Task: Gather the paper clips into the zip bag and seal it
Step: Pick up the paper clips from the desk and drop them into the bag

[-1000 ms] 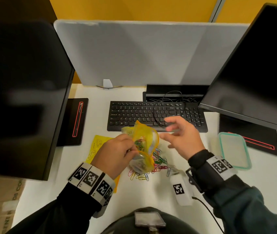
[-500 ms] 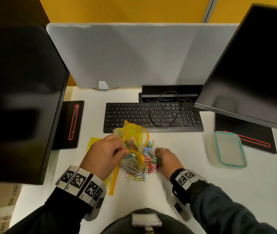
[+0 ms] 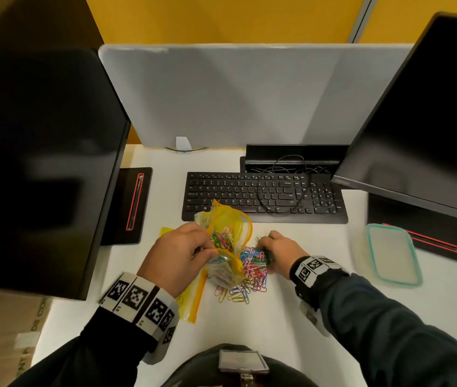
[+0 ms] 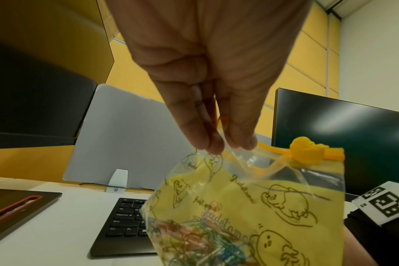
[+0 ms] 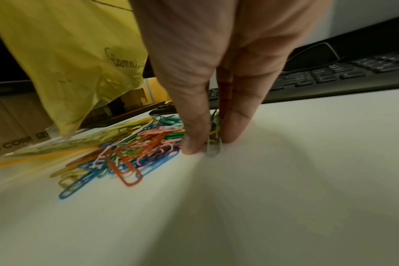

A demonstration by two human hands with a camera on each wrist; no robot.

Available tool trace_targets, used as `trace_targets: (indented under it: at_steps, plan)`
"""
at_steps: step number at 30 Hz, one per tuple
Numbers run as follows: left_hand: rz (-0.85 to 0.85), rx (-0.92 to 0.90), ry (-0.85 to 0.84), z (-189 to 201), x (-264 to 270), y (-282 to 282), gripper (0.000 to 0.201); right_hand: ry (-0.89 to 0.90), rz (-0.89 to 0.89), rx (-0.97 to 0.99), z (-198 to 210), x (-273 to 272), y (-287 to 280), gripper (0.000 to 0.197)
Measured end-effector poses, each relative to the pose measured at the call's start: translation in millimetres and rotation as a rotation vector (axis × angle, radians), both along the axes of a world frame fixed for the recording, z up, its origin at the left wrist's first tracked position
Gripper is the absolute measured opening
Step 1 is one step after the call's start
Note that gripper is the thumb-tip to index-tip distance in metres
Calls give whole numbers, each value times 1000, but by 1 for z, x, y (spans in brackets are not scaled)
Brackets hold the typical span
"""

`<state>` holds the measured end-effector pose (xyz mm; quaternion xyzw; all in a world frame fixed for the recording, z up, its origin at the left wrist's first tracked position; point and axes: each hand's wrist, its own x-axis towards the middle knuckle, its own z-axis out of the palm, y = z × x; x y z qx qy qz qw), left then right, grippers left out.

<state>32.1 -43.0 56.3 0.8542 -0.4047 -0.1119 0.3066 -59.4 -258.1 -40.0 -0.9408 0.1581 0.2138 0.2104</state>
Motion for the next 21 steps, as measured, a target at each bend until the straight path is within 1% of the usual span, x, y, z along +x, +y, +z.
trace_targets:
  at_steps: [2, 4, 8, 11, 12, 14, 15, 17, 19, 21]
  plan:
    - [-3, 6, 6, 0, -1, -1, 8, -14, -14, -9, 0, -2, -1, 35]
    - [-9, 9, 8, 1, -2, -3, 8, -23, -39, -23, -1, -4, -2, 24]
    - [-19, 14, 6, 1, -4, -5, 8, -38, -132, -8, -6, -10, -2, 16]
    - [-32, 22, 8, 0, -6, -5, 11, -97, -268, 62, -4, -20, -5, 10]
    - [-38, 26, 9, 0, -7, -6, 12, -127, -328, 96, 0, -24, -6, 10]
    - [-48, 32, 18, 1, -7, -7, 10, -218, -459, 183, 13, -32, -7, 22]
    - [-52, 35, 21, 1, -8, -7, 9, -287, -520, 243, 23, -35, -7, 28]
    - [-60, 43, 19, 1, -8, -9, 9, -434, -595, 355, 50, -38, -5, 30]
    - [-78, 51, 15, 0, -10, -12, 9, -518, -550, 408, 80, -35, 0, 27]
    - [-102, 54, 16, 1, -12, -16, 9, -497, -413, 359, 103, -25, 8, 21]
